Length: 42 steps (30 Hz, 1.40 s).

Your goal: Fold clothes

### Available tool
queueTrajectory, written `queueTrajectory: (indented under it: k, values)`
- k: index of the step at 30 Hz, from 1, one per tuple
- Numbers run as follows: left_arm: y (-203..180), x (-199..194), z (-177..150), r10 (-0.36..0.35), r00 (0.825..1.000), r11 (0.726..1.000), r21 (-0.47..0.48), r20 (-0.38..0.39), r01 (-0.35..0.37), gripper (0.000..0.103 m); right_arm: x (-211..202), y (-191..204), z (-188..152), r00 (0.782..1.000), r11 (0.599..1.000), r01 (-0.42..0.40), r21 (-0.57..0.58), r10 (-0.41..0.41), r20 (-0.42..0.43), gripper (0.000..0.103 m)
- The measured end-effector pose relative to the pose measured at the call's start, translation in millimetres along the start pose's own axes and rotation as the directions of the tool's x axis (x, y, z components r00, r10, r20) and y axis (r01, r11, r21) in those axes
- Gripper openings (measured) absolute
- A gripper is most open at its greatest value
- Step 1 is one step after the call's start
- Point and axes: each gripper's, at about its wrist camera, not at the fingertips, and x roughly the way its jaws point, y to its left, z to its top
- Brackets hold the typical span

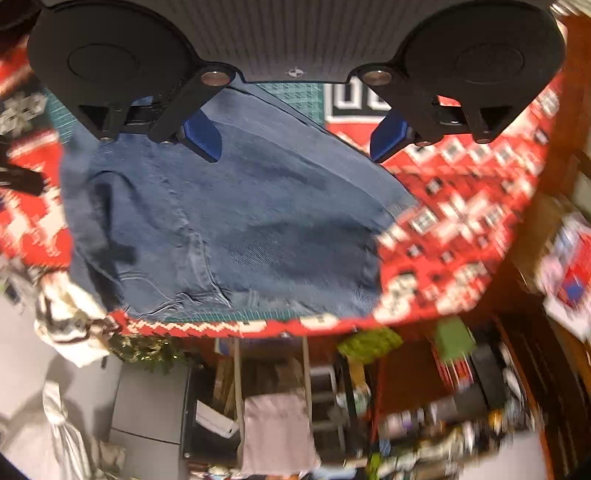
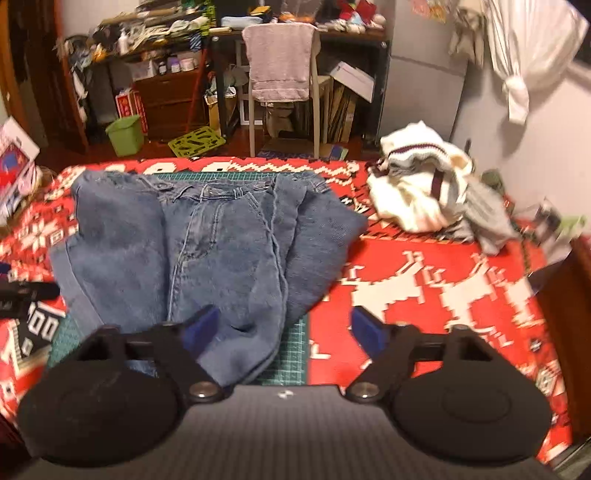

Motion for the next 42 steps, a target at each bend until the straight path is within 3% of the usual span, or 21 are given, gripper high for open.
queueTrajectory:
  k: [1, 3, 12, 14, 15, 16, 18, 22, 29, 33, 36, 38, 42]
  values:
    - [3.7, -0.3, 0.1, -0.009, 1.0, 1.0, -0.02, -0.005, 0.009, 0.08, 7.1, -2.3, 1.8, 1.0, 1.0, -0.007, 0.018, 0.007, -0.006, 0.05]
    - [10.5, -1.5, -0.2, -0.019, 1.0, 0.998, -0.055, -0.008, 0.018, 0.08, 22.0, -8.5, 4.9, 0.999, 0.998, -0.03, 0.054, 0.031, -0.015, 0.043]
    - [34.4, -2.2, -5.4, -0.016, 0.999, 0.993, -0.117, -0.042, 0.011, 0.08, 75.8, -27.1, 21.1, 0.991, 0.978, -0.117, 0.17, 0.127, -0.049, 0.04]
    - [38.1, -1.0, -6.2, -0.017, 0.999, 0.992, -0.127, -0.047, 0.011, 0.08, 82.6, -27.6, 25.7, 0.99, 0.978, -0.114, 0.172, 0.126, -0.059, 0.03]
    - [39.0, -0.3, -6.3, -0.013, 0.999, 0.992, -0.128, -0.051, 0.006, 0.079, 84.9, -28.8, 27.3, 0.99, 0.978, -0.108, 0.178, 0.122, -0.073, 0.016]
    - [39.2, 0.0, -6.0, -0.009, 0.999, 0.992, -0.126, -0.053, 0.002, 0.077, 87.2, -30.1, 28.8, 0.989, 0.978, -0.101, 0.185, 0.118, -0.087, 0.009]
    - [39.5, 0.2, -5.3, -0.004, 0.999, 0.993, -0.122, -0.054, -0.003, 0.073, 84.6, -35.7, 29.1, 0.988, 0.975, -0.089, 0.205, 0.112, -0.102, 0.006]
    - [42.1, -0.2, -5.1, -0.001, 0.999, 0.993, -0.12, -0.047, -0.005, 0.065, 58.7, -57.0, 13.9, 0.992, 0.957, -0.066, 0.283, 0.094, -0.086, 0.005]
    - [51.7, 6.3, -8.4, -0.006, 0.997, 0.989, -0.15, -0.078, -0.006, 0.062, 44.4, -92.8, -39.9, 0.988, 0.857, -0.003, 0.516, 0.083, -0.131, 0.005]
    - [54.6, 6.1, -9.5, 0.002, 0.997, 0.989, -0.148, -0.079, -0.013, 0.062, 51.9, -103.6, -59.3, 0.982, 0.836, 0.079, 0.543, 0.03, -0.189, 0.0]
    - [59.5, 6.5, -11.1, 0.004, 0.997, 0.987, -0.161, -0.082, -0.018, 0.062, 44.3, -120.1, -66.4, 0.984, 0.808, 0.059, 0.587, 0.052, -0.172, 0.0]
    - [64.2, 7.2, -12.6, 0.0, 0.997, 0.984, -0.176, -0.083, -0.015, 0.062, 35.0, -124.9, -63.4, 0.988, 0.81, 0.04, 0.586, 0.055, -0.143, 0.001]
    - [75.8, 14.5, -17.0, -0.008, 0.995, 0.978, -0.208, -0.099, -0.012, 0.062, 20.8, -117.3, -53.7, 0.992, 0.858, 0.031, 0.513, 0.037, -0.121, 0.011]
